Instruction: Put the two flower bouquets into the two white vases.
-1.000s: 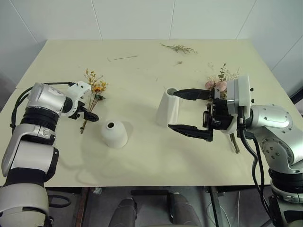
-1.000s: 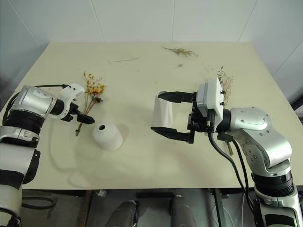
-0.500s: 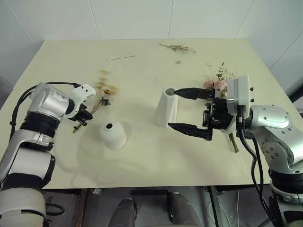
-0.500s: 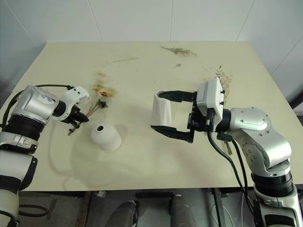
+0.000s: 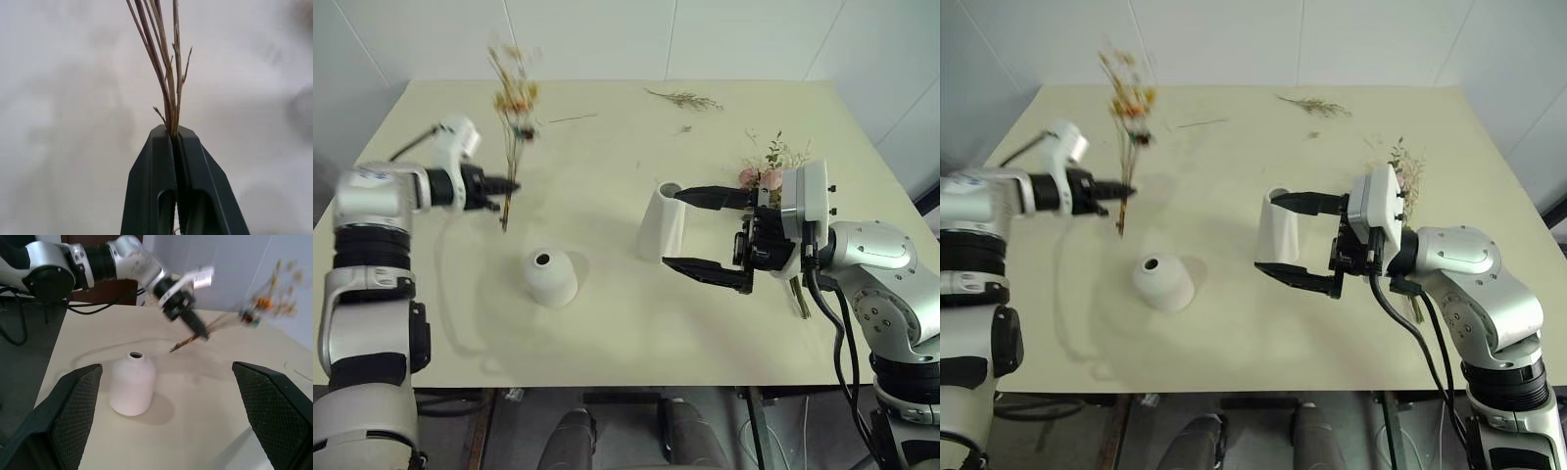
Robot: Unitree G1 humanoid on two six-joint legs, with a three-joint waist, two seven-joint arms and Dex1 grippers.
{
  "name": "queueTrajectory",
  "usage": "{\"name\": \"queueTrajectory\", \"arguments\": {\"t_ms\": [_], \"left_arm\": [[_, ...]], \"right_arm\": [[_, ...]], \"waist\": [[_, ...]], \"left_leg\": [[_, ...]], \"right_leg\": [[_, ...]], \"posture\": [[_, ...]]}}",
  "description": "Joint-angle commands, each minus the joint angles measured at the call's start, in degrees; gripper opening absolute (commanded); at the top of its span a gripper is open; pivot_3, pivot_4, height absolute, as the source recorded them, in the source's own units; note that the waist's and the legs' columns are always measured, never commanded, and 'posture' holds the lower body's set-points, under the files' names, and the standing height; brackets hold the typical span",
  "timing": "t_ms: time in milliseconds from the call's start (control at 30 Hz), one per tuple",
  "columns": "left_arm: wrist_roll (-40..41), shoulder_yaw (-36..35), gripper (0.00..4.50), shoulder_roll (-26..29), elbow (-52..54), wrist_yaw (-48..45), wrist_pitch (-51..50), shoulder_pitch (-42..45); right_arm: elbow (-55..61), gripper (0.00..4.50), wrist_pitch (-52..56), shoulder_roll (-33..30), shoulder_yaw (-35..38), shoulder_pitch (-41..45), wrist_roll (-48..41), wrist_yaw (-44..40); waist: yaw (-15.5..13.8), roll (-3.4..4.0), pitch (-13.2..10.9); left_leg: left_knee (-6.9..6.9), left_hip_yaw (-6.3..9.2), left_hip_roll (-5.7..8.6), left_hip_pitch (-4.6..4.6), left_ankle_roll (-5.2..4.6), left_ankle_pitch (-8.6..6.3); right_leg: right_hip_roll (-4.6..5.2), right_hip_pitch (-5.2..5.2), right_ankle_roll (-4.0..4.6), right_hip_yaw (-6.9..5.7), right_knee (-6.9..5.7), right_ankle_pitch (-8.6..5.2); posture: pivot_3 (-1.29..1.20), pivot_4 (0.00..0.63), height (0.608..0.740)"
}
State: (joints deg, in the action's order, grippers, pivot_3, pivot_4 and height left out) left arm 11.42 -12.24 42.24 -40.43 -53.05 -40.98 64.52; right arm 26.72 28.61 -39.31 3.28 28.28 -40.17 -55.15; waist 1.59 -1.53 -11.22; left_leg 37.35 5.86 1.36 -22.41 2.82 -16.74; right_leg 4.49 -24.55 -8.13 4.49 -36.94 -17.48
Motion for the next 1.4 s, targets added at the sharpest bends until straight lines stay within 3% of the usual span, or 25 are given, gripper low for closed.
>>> {"name": "queueTrajectory", "arguments": {"t_ms": [33, 233, 367, 900, 1200, 1400], "left_arm": [[5.10, -7.09, 0.02, 1.06, 0.45, 3.42, 2.61, 1.21], [20.75, -11.42, 0.02, 4.30, 14.26, -13.64, -6.31, -5.31], [25.04, -10.67, 0.02, 6.05, 21.18, -17.67, -8.95, -10.88], [34.09, -10.99, 0.02, 1.73, 39.86, -14.04, -8.32, -27.67], [34.13, -10.43, 0.02, 1.25, 41.93, -13.48, -2.60, -31.73], [33.92, -11.23, 0.02, -2.15, 43.40, -11.92, 4.78, -33.60]], "right_arm": [[2.25, 4.50, -1.02, -1.20, 2.50, -0.42, 0.01, 0.64], [2.73, 4.50, -0.67, -2.34, 3.54, -1.39, -0.02, 1.11], [2.98, 4.50, -0.53, -2.76, 4.12, -1.98, -0.29, 1.68], [3.57, 4.50, 0.09, -3.52, 4.79, -3.89, -0.85, 2.81], [3.72, 4.50, 0.64, -3.95, 5.57, -4.32, -1.28, 3.01], [3.56, 4.50, 0.83, -4.02, 5.53, -4.36, -1.40, 2.88]], "waist": [[0.22, 0.01, 0.01], [0.18, 0.01, 0.00], [0.09, 0.01, 0.00], [0.09, 0.00, 0.00], [0.06, 0.01, 0.01], [-0.08, 0.01, 0.00]], "left_leg": [[-0.04, -0.02, 0.00, 0.02, 0.00, 0.00], [-0.08, -0.06, -0.06, 0.04, 0.00, 0.00], [-0.04, -0.07, -0.04, 0.06, 0.00, 0.00], [-0.05, -0.07, -0.06, 0.19, 0.06, 0.07], [-0.06, -0.07, -0.06, 0.20, 0.06, 0.07], [-0.08, -0.08, -0.06, 0.19, 0.06, 0.07]], "right_leg": [[0.00, 0.00, 0.00, 0.02, 0.00, 0.00], [-0.05, -0.02, 0.00, 0.06, -0.06, 0.00], [-0.03, 0.00, 0.00, 0.08, -0.05, 0.00], [-0.06, 0.06, 0.08, 0.14, -0.14, 0.05], [-0.05, 0.08, 0.09, 0.14, -0.09, 0.05], [-0.04, 0.09, 0.09, 0.14, -0.02, 0.05]], "posture": [[0.00, 0.150, 0.740], [0.00, 0.150, 0.740], [0.00, 0.150, 0.740], [0.00, 0.150, 0.740], [0.00, 0.150, 0.740], [0.00, 0.150, 0.740]]}}
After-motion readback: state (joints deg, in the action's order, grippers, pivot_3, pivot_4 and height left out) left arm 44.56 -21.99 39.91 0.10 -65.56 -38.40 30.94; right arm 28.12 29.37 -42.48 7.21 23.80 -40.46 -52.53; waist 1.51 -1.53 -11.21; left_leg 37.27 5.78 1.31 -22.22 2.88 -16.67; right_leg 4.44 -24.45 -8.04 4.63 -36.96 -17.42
